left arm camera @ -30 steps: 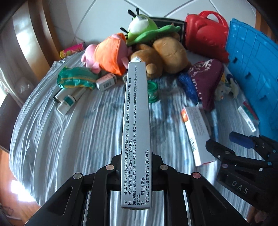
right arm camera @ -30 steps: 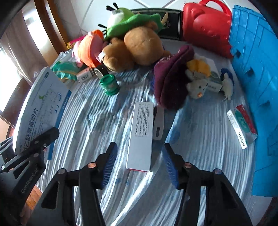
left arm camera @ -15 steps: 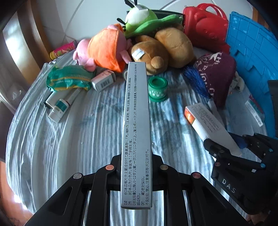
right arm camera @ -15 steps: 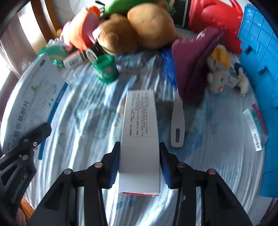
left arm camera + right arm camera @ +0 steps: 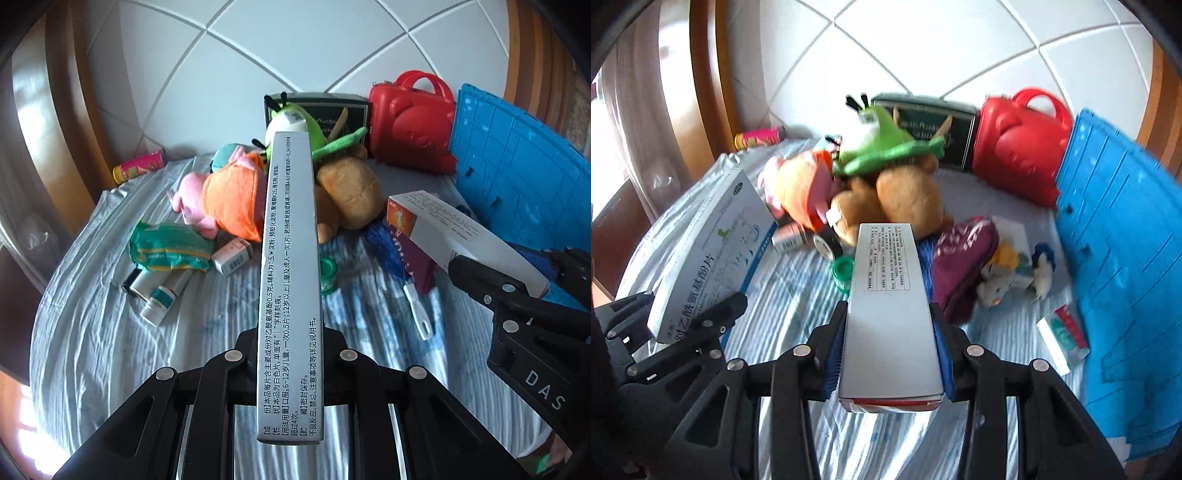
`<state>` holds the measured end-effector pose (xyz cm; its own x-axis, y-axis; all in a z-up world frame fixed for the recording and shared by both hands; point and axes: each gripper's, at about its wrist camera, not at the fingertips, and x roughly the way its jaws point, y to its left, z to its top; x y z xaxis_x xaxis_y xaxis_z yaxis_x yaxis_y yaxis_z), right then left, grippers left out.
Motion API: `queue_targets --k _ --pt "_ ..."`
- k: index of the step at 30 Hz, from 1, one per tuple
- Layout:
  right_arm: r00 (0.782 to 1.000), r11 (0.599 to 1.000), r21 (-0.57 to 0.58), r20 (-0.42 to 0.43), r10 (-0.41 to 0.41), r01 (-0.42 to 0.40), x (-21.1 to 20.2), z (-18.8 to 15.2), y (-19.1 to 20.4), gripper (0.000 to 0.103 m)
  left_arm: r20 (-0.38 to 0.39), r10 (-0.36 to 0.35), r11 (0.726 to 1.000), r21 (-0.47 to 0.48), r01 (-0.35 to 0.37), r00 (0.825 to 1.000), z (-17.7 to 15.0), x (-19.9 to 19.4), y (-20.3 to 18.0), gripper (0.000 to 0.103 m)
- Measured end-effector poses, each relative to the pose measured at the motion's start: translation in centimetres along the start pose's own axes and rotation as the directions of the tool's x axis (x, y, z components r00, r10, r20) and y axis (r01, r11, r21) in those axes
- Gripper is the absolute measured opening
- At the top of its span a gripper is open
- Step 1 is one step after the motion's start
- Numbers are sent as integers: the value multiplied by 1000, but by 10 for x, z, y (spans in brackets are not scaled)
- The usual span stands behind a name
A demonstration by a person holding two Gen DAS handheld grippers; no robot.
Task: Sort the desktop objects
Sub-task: 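Lift and carry both medicine boxes over the blue crate, then open both tools to drop the medicine boxes into the crate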
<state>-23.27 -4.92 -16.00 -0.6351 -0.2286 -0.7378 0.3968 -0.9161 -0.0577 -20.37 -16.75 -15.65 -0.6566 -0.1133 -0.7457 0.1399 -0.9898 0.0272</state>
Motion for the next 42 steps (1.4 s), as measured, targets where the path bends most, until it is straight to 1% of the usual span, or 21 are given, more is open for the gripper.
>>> queue_targets --k 4,8,13,16,20,22,27,30,31,34,35,37,40,42 --pt "998 1000 -3 60 -27 27 -38 16 -5 41 59 -16 1000 -1 16 998 16 -24 -3 18" --pt "990 998 6 129 -64 64 -84 31 -13 41 112 -50 999 8 49 992 30 -47 -14 18" --pt "969 993 42 216 -121 115 -135 42 -40 41 186 -98 995 36 93 978 47 -77 -44 18" --pt "953 988 66 263 -151 139 -159 41 -68 41 226 -124 992 60 113 966 56 -92 -73 18" --pt "932 982 97 315 -182 159 -187 37 -113 41 267 -147 988 93 126 952 70 -108 -126 18" --pt "918 979 109 343 -198 170 -202 35 -143 41 286 -154 986 104 129 946 78 -116 -156 18" --pt "886 967 155 392 -248 203 -241 19 -240 41 337 -189 979 137 150 923 102 -137 -252 18" --pt "873 953 190 389 -293 235 -264 6 -303 41 366 -215 973 165 164 905 115 -153 -314 18" --pt "873 948 201 380 -307 246 -267 2 -323 41 371 -227 970 172 173 901 119 -158 -335 18" --pt "874 933 233 346 -342 273 -275 -12 -380 41 364 -258 961 195 198 895 130 -166 -390 18" --pt "876 929 245 333 -348 276 -277 -18 -398 41 357 -267 957 206 204 895 132 -166 -407 18" --pt "883 923 267 308 -355 278 -274 -27 -423 41 330 -276 951 232 206 903 132 -162 -436 18" --pt "897 916 298 267 -351 270 -263 -41 -455 41 278 -284 940 271 209 918 127 -149 -469 19" --pt "903 910 317 247 -352 268 -253 -50 -470 41 246 -288 934 284 216 926 123 -140 -481 36"
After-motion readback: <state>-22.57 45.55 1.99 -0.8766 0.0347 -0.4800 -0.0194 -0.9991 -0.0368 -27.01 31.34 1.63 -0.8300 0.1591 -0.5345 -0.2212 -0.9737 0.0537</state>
